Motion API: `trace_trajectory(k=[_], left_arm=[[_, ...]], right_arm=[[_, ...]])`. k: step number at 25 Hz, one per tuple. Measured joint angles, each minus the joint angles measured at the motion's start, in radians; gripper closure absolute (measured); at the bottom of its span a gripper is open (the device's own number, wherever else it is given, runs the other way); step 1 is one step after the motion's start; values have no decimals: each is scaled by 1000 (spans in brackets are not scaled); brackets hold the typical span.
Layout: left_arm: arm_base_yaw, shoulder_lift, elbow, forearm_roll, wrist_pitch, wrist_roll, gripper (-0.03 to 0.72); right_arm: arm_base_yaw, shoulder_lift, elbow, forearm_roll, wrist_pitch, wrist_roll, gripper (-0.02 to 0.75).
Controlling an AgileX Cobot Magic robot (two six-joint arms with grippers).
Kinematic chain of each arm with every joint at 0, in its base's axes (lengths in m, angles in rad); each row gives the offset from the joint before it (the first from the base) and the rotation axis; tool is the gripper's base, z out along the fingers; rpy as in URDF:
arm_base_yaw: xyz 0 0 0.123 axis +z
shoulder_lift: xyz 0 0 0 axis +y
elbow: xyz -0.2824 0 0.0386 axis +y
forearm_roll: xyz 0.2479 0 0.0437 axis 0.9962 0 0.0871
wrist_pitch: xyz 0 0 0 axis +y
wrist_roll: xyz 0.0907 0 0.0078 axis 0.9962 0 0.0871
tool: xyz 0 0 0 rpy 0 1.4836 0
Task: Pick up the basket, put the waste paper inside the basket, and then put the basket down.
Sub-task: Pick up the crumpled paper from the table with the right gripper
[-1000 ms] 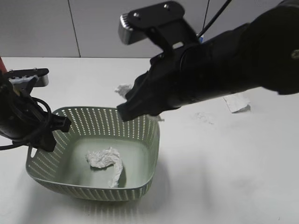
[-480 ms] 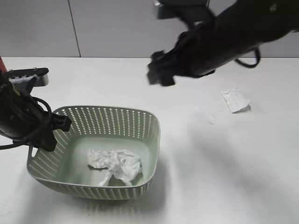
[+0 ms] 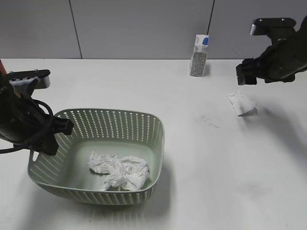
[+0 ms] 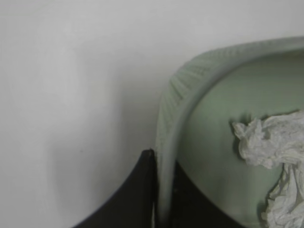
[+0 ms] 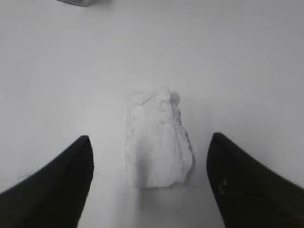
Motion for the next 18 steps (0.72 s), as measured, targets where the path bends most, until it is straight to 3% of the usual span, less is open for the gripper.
trace_trajectory(k=[7, 11, 13, 16, 18], left_arm=[[0, 0, 0, -7, 2, 0, 685], [0, 0, 0, -7, 11, 0, 685], [0, 0, 0, -8, 13, 0, 685], [0, 0, 0, -8, 14, 0, 685], [0, 0, 0, -8, 15, 0, 685]], right_arm=[[-1, 199, 0, -27, -178, -3, 150], [-1, 228, -1, -43, -182, -4, 212], [-1, 228, -6, -46, -172, -4, 323], [-1, 228, -32, -46, -75, -6, 602], [-1, 223, -58, -46, -2, -8, 706]])
